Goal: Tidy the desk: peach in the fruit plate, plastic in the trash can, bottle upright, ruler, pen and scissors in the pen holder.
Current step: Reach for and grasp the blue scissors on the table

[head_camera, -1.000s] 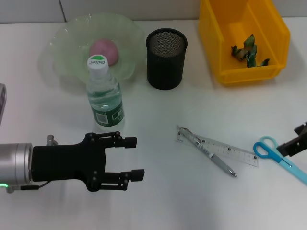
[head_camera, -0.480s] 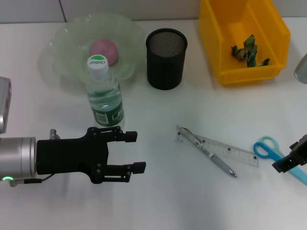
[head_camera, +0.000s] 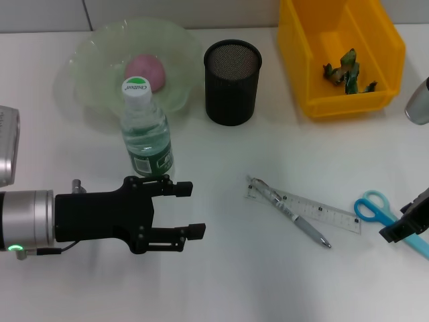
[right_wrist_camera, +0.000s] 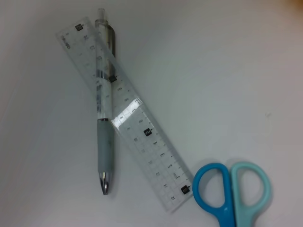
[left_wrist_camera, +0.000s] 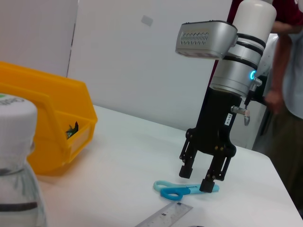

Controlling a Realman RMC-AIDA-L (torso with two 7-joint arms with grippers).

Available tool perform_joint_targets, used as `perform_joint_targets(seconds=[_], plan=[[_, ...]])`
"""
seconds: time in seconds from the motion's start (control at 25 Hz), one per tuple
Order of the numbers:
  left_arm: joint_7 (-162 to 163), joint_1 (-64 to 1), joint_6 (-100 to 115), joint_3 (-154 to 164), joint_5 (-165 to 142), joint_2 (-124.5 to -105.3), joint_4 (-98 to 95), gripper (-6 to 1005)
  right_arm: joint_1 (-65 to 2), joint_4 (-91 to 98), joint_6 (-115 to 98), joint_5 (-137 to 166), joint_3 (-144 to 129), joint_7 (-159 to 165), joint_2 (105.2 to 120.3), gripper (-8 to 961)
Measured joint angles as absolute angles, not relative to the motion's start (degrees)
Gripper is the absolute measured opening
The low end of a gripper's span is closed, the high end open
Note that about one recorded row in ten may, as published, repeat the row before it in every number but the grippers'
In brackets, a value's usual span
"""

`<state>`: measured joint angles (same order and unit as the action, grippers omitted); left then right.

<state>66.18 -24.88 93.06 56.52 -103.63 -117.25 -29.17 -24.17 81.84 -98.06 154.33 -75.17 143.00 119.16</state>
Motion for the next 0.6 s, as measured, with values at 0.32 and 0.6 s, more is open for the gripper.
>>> perform_joint_targets(seconds=[0.32,0.6], plan=[[66.2,-24.9,92.9,56.5,-103.6,-117.51,-29.1,786,-23.9,81.3,-97.1,155.4,-76.7,143.3,119.31,617],[66.2,-24.8,92.1,56.5,-104.0,-117.86,-29.1,786,-23.9,81.3,-96.6,156.4,-77.3,143.6,119.35,491]])
